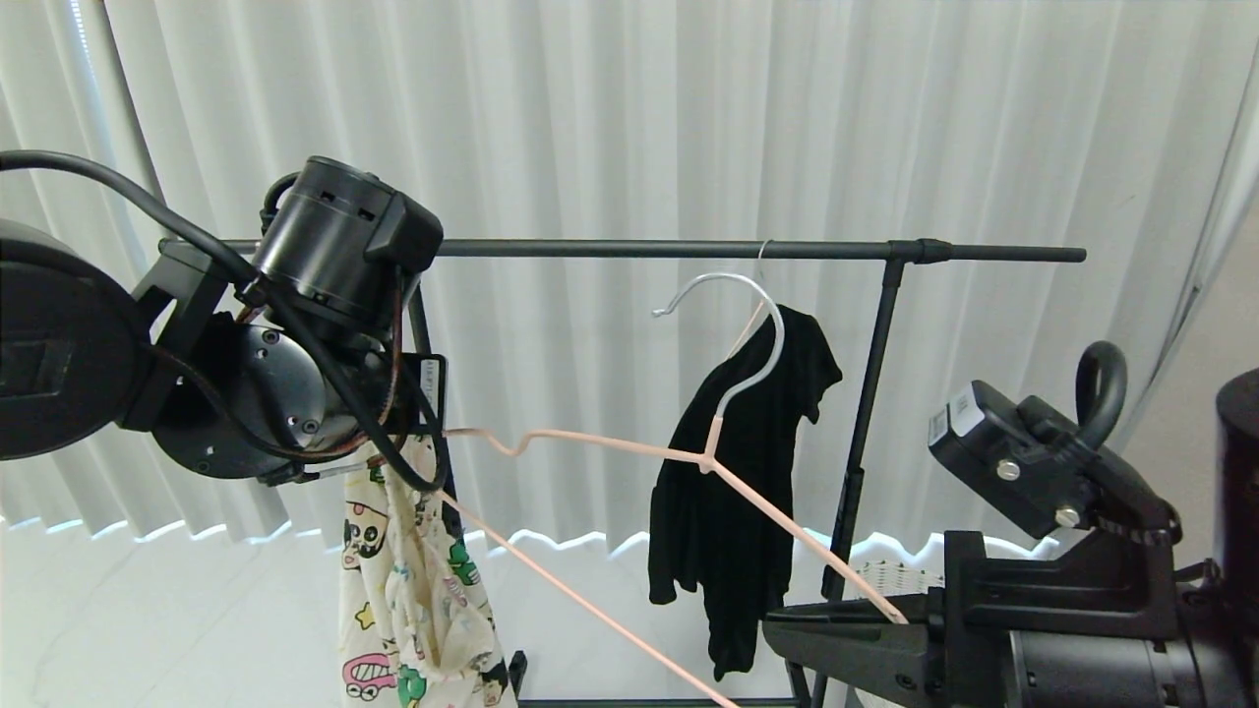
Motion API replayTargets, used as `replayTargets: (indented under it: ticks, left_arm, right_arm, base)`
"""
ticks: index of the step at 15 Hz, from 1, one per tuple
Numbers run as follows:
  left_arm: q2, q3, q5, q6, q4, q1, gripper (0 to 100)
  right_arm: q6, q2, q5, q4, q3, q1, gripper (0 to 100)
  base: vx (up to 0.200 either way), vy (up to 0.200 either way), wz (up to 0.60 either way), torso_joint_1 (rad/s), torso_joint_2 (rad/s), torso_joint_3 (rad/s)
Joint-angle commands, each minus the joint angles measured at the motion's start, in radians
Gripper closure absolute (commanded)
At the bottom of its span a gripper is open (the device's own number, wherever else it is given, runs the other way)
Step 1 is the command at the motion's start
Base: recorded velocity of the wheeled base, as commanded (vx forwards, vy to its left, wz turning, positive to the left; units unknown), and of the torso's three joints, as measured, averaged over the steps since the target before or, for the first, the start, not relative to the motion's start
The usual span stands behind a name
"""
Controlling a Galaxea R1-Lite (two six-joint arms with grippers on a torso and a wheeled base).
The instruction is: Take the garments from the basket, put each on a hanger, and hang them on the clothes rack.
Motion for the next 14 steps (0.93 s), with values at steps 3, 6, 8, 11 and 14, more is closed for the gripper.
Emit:
replayTargets:
  ticks: [3, 6, 8, 11, 14]
  left_arm:
    - [-0.004, -0.002, 0.0, -0.004, 0.0, -0.002, 100]
    - [0.004, -0.002, 0.002, -0.019, 0.0, 0.021, 100]
    - [0.002, -0.002, 0.002, -0.022, 0.0, 0.056, 100]
    - [0.002, -0.006, 0.0, -0.025, 0.0, 0.051, 100]
    - [0.002, -0.005, 0.0, -0.047, 0.0, 0.027, 100]
  right_arm:
    - [0.0, 0.05, 0.001, -0.003, -0.034, -0.008, 100]
    - [0.0, 0.046, 0.001, 0.002, -0.038, -0.006, 100]
    - [0.0, 0.012, 0.001, 0.028, -0.035, -0.006, 100]
    - [-0.001, -0.007, 0.004, 0.066, -0.037, -0.005, 100]
    - [-0.003, 0.019, 0.004, 0.06, -0.042, 0.0, 100]
  base:
    - [0.0, 0.0, 0.0, 0.0, 0.0, 0.0]
    - [0.0, 0.0, 0.0, 0.0, 0.0, 0.0]
    - [0.0, 0.0, 0.0, 0.0, 0.0, 0.0]
    - [0.0, 0.0, 0.0, 0.0, 0.0, 0.0]
    - [0.0, 0.0, 0.0, 0.0, 0.0, 0.0]
